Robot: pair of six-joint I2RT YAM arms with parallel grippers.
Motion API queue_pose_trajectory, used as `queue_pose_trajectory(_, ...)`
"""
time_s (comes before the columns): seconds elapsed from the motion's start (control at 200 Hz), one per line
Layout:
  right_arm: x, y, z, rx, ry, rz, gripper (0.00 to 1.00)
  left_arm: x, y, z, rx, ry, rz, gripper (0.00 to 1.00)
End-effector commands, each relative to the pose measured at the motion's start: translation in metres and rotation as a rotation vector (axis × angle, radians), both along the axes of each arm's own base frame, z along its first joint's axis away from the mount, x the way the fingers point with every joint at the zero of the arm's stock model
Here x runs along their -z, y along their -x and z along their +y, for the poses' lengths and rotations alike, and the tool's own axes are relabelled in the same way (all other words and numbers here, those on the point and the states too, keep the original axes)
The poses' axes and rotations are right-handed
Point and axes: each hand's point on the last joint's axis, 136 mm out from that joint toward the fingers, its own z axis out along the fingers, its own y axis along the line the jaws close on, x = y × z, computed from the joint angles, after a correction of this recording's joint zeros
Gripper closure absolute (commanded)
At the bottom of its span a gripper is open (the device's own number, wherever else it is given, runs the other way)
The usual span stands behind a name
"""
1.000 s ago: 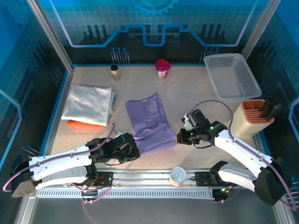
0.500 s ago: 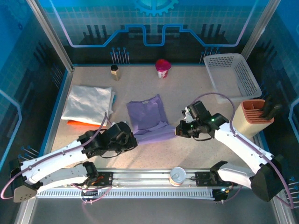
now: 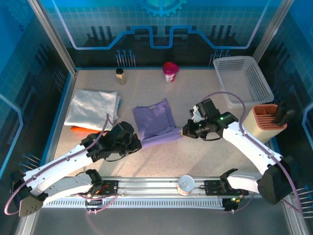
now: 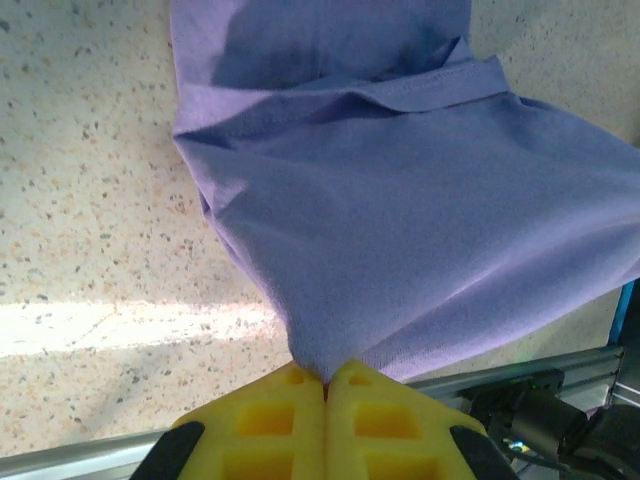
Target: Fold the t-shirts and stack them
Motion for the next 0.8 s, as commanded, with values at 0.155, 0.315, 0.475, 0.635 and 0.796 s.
queue_pose_trajectory(0.155, -0.016, -0.036, -0.001, 0.045, -0.02, -0.044, 1.0, -0.014, -0.028, 0.005, 0.034, -0.012, -0.012, 1.0)
queue_pose_trajectory(0.315, -0.026, -0.057, 0.003, 0.051, -0.034, -0.066, 1.0, -0.02, -0.048, 0.01, 0.029, -0.007, -0.014, 1.0)
queue_pose_trajectory(0.475, -0.031, -0.079, 0.01, 0.042, -0.05, -0.071, 1.0, -0.02, -0.069, 0.013, 0.025, 0.009, -0.012, 1.0)
queue_pose_trajectory(0.635, -0.03, -0.1, 0.017, 0.025, -0.058, -0.063, 1.0, -0.013, -0.089, 0.016, 0.02, 0.024, 0.0, 1.0)
queue_pose_trajectory(0.796, -0.024, -0.122, 0.024, 0.024, -0.069, -0.06, 1.0, -0.004, -0.109, 0.02, 0.006, 0.037, 0.009, 1.0)
